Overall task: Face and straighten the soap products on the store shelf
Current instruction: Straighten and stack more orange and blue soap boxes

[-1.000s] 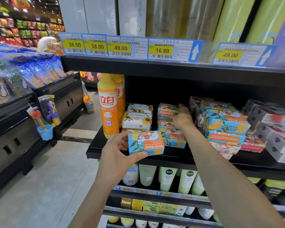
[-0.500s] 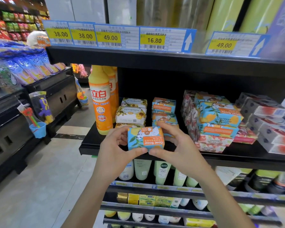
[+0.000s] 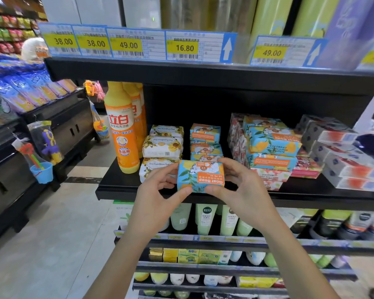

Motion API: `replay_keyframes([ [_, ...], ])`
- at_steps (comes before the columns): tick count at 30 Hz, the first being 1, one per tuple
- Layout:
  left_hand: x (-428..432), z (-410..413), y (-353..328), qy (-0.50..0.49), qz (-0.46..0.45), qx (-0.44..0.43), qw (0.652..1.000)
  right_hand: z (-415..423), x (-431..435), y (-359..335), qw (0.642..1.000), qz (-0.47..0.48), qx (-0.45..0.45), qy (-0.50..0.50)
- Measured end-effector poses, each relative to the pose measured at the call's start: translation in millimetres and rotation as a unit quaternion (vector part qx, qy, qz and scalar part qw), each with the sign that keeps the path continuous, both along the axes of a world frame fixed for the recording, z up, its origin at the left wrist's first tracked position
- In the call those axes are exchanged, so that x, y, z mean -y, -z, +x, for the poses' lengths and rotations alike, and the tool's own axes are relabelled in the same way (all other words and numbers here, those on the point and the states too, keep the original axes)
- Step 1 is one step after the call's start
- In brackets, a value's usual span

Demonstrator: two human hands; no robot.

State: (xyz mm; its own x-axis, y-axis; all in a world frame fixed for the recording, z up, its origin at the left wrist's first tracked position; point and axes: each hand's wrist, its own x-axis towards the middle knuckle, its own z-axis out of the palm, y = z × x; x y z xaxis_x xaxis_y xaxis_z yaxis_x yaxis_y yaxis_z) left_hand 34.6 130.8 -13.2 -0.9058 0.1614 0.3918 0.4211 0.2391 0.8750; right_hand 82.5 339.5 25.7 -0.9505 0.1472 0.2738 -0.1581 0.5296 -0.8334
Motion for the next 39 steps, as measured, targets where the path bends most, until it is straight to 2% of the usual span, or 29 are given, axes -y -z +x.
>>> replay_keyframes([
  [5,-0.1,-0.1,24.2,-0.034,-0.101,-0.076,0.991,-16.1,3.4,-4.7,0.998,-0.001,-0.017,0.058],
  [11,-1.3,-10.7,56.7,-0.042,-0.219,-0.164,0.961,-65.3,6.9,-6.5,0.988,0.075,-0.026,0.135],
  [16,-2.0,-16.9,67.0,-0.058,-0.237,-0.204,0.948,-96.8,11.5,-5.6,0.984,0.102,0.002,0.145],
  [24,-3.0,-18.8,67.6,-0.051,-0.218,-0.204,0.953,-118.9,0.7,0.0,0.986,0.050,0.072,0.144],
  [32,-2.5,-22.5,72.4,-0.049,-0.214,-0.213,0.952,-121.3,2.0,-0.3,0.988,0.027,0.055,0.139],
  [39,-2.0,-22.4,71.4,-0.047,-0.220,-0.210,0.951,-119.9,4.5,-2.8,0.988,0.069,0.039,0.132],
])
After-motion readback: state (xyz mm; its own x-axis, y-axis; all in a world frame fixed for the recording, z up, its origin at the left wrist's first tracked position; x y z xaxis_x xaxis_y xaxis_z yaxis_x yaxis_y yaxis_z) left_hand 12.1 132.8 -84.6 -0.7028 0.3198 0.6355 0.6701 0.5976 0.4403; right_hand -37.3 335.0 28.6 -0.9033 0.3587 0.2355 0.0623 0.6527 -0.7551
